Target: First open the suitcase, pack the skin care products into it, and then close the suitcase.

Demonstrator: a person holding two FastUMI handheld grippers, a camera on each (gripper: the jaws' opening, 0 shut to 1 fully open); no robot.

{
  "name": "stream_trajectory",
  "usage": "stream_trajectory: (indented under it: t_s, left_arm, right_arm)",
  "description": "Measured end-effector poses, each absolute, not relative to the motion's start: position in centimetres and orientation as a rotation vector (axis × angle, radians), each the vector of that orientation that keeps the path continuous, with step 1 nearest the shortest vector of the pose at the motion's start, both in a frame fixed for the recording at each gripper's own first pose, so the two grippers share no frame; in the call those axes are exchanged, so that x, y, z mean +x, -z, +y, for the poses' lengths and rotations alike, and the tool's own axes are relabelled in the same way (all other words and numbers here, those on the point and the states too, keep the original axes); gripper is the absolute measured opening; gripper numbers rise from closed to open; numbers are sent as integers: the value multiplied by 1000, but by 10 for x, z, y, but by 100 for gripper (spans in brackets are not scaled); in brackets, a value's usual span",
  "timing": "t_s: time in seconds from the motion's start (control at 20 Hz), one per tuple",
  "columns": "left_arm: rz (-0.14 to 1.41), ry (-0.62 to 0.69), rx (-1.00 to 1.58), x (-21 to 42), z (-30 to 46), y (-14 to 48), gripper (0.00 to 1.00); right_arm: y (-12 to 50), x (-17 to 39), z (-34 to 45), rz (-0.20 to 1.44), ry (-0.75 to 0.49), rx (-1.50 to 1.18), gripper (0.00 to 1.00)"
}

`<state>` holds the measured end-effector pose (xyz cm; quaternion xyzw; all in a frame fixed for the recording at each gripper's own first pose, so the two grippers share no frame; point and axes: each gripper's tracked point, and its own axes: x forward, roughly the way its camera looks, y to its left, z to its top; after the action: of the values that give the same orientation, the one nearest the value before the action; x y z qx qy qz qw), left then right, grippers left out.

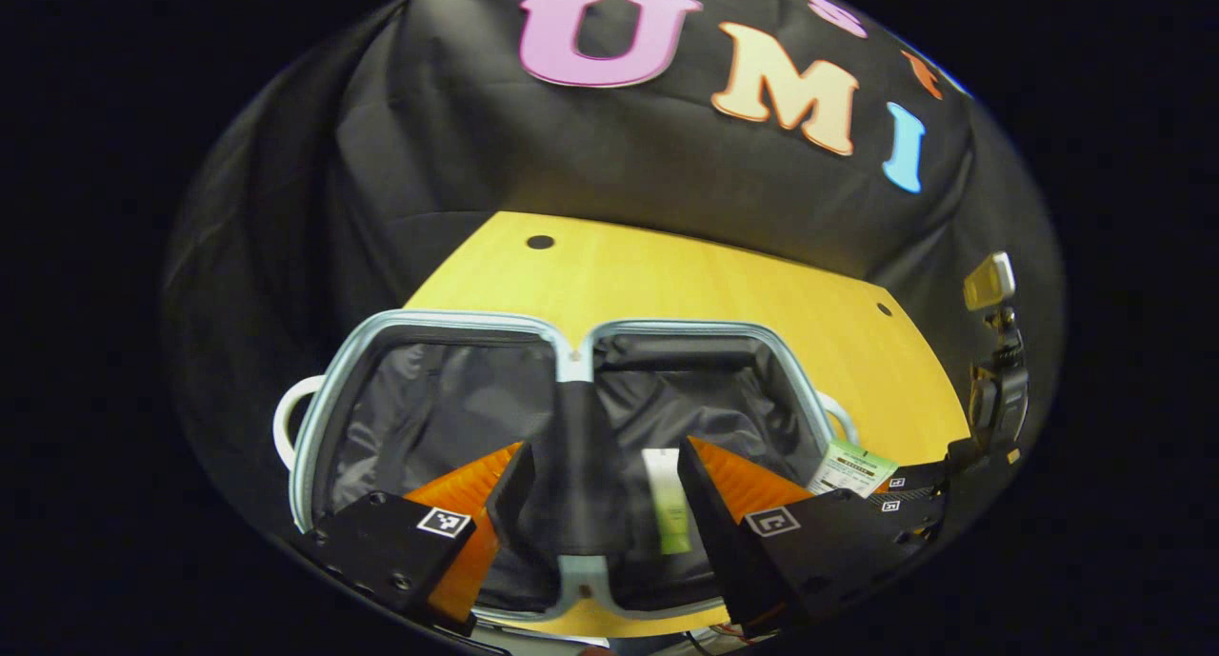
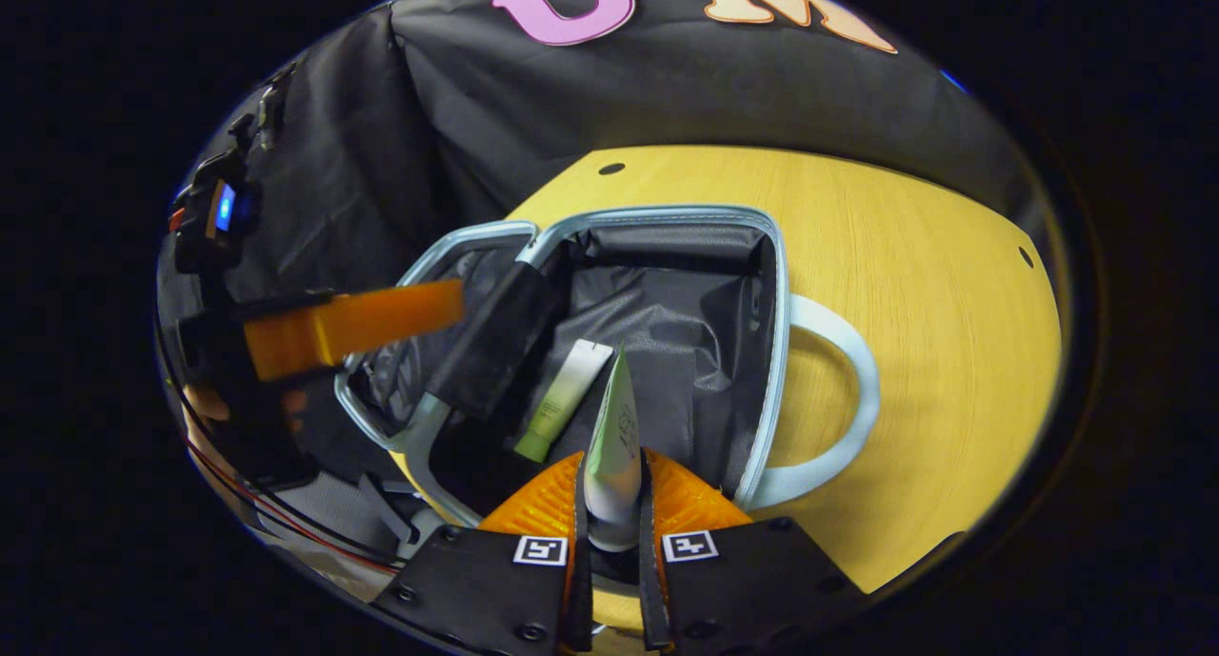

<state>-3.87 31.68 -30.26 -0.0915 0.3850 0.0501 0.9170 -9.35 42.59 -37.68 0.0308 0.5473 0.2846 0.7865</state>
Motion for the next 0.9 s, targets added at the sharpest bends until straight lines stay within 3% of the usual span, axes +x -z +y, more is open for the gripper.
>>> stream_trajectory:
  t_s: [0.2,0.3,0.45,0.55,0.9]
  left_arm:
    - [787,-235,-201,-59,395,305,93]
    - [776,-309,-215,-69,432,302,93]
    - [777,-398,-220,-80,480,308,93]
    - [781,-446,-212,-88,510,310,93]
    - [849,-523,-251,-100,585,331,96]
  right_arm:
    - [379,-80,429,1150,-574,58,30]
    - [375,-74,431,1118,-578,48,26]
    - [360,-68,436,1055,-601,57,63]
    - [339,-55,439,966,-605,78,100]
    - [282,-16,404,759,-523,89,98]
